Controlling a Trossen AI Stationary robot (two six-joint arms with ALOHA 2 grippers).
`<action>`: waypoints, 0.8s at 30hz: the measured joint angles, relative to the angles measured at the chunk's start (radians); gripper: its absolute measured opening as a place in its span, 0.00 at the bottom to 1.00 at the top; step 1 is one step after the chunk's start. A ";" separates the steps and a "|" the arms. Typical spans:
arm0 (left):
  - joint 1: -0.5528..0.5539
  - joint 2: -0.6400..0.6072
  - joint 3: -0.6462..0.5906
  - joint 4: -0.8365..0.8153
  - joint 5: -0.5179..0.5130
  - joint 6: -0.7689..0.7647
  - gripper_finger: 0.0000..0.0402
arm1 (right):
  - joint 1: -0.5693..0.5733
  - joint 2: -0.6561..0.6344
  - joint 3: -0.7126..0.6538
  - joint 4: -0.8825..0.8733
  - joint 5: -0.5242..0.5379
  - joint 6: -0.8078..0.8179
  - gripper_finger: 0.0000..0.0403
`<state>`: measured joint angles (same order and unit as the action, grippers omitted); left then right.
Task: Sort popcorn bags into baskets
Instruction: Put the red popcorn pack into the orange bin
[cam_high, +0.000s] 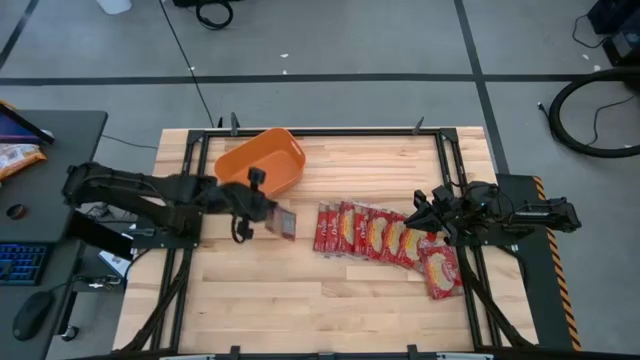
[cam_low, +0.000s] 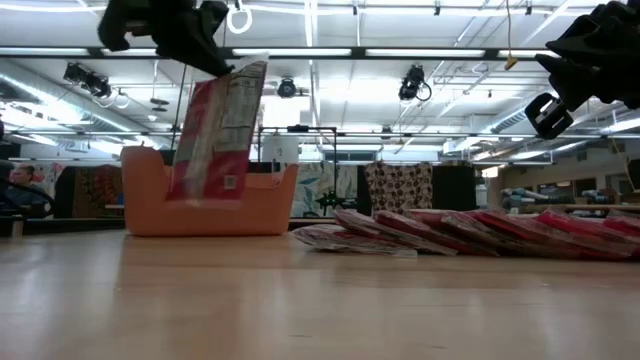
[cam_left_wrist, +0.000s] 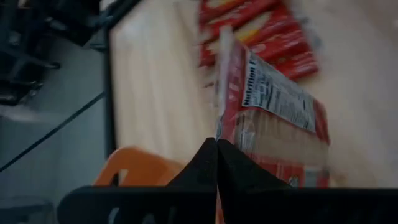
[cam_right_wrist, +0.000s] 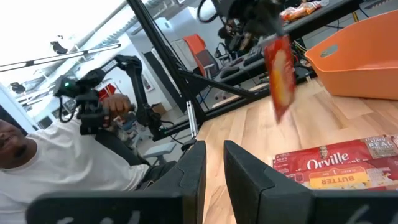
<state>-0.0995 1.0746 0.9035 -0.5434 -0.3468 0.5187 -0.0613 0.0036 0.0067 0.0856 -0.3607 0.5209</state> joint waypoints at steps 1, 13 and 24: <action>0.021 -0.015 0.000 0.003 0.005 0.019 0.00 | 0.000 0.000 0.000 0.003 0.000 0.000 0.15; 0.272 -0.095 0.001 0.238 0.093 0.288 0.00 | 0.000 0.000 0.000 0.010 0.000 0.000 0.15; 0.566 -0.036 0.001 0.256 0.344 0.527 0.00 | 0.000 0.000 0.000 0.010 0.000 0.000 0.15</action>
<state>0.4664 1.0382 0.9043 -0.2877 -0.0031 1.0457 -0.0616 0.0036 0.0067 0.0959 -0.3603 0.5209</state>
